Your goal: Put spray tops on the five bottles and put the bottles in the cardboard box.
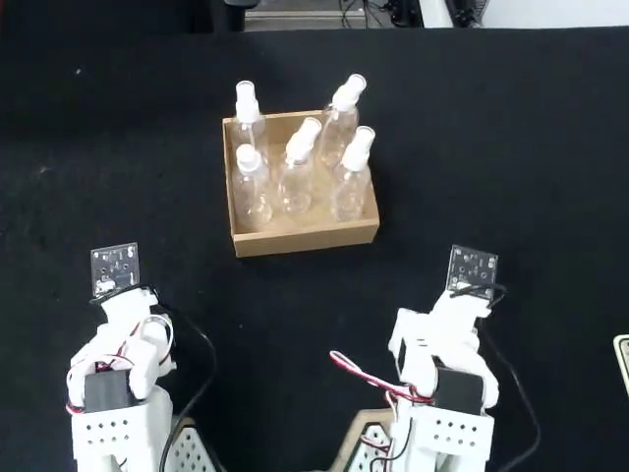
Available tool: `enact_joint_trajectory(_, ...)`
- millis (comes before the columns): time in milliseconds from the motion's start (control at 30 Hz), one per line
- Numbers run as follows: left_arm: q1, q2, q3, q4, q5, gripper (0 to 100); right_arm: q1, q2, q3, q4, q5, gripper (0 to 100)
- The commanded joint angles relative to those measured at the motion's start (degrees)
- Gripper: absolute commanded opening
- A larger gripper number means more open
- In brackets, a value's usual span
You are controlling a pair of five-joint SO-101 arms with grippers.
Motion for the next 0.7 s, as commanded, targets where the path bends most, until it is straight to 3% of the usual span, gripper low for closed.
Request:
enact_joint_trajectory(0, 0.7, -0.6, 1.2, 1.0, -0.4, 3, 0.8, -5.1, -0.3, 0.5, 0.5, 1.1)
enact_joint_trajectory(233, 1.0, -0.6, 1.2, 1.0, -0.4, 3, 0.4, -5.1, -0.3, 0.5, 0.5, 1.1)
enact_joint_trajectory(433, 1.3, -0.8, 1.2, 1.0, -0.5, 3, -7.2, -5.1, -0.3, 0.6, 0.5, 1.1)
enact_joint_trajectory(667, 1.3, -0.8, 1.2, 1.1, -0.5, 3, -7.6, -5.5, -0.3, 0.7, 0.5, 1.1)
